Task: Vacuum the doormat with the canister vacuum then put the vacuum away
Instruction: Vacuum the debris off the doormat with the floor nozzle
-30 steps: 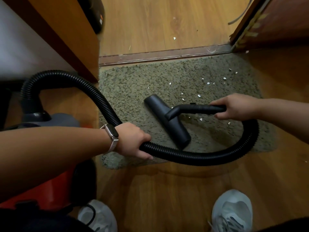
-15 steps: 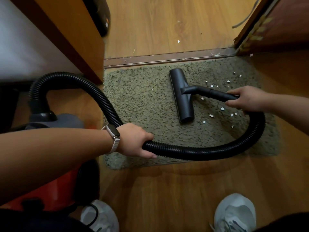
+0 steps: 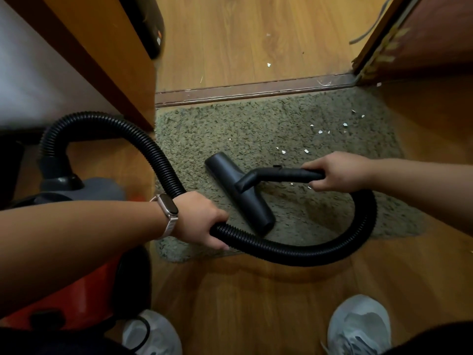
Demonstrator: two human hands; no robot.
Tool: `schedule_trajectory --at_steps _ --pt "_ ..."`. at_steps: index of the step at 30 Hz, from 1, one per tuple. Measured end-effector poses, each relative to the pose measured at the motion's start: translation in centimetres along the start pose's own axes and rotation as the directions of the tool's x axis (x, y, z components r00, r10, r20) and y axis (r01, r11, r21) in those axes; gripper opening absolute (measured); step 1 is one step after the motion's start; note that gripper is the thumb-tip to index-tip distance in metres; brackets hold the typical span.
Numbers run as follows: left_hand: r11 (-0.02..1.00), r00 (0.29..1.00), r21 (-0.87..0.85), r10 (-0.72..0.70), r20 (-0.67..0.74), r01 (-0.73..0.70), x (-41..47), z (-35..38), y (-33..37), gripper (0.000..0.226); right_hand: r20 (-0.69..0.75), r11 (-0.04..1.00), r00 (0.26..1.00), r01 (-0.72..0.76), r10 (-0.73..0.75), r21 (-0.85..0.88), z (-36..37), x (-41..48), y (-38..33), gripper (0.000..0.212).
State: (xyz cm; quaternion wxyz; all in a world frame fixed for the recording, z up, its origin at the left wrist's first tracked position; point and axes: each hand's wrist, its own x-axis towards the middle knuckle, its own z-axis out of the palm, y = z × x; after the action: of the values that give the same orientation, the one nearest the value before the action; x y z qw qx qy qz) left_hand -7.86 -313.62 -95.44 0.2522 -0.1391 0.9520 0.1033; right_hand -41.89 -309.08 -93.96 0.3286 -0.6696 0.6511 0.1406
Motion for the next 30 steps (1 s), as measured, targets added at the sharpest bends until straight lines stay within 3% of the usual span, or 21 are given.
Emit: schedule_trajectory --at_steps 3,12,23,30 --pt "1.000 1.000 -0.013 -0.006 -0.011 0.006 -0.5 0.1 0.1 0.058 -0.003 1.000 1.000 -0.022 0.022 0.005 -0.4 0.3 0.4 0.030" --pt "0.995 0.994 -0.094 -0.053 -0.094 0.044 0.5 0.1 -0.8 0.070 -0.121 0.930 0.946 -0.262 0.300 0.257 -2.2 0.5 5.1 0.040" --pt "1.000 0.995 -0.015 -0.028 -0.091 0.027 -0.6 -0.5 -2.9 0.063 -0.155 0.953 0.959 -0.201 0.239 0.226 -2.7 3.4 1.2 0.027" --pt "1.000 0.998 0.027 -0.011 -0.060 0.013 -2.4 1.0 -3.6 0.063 -0.115 0.993 0.992 -0.039 0.052 0.113 -3.2 7.0 -5.0 0.024"
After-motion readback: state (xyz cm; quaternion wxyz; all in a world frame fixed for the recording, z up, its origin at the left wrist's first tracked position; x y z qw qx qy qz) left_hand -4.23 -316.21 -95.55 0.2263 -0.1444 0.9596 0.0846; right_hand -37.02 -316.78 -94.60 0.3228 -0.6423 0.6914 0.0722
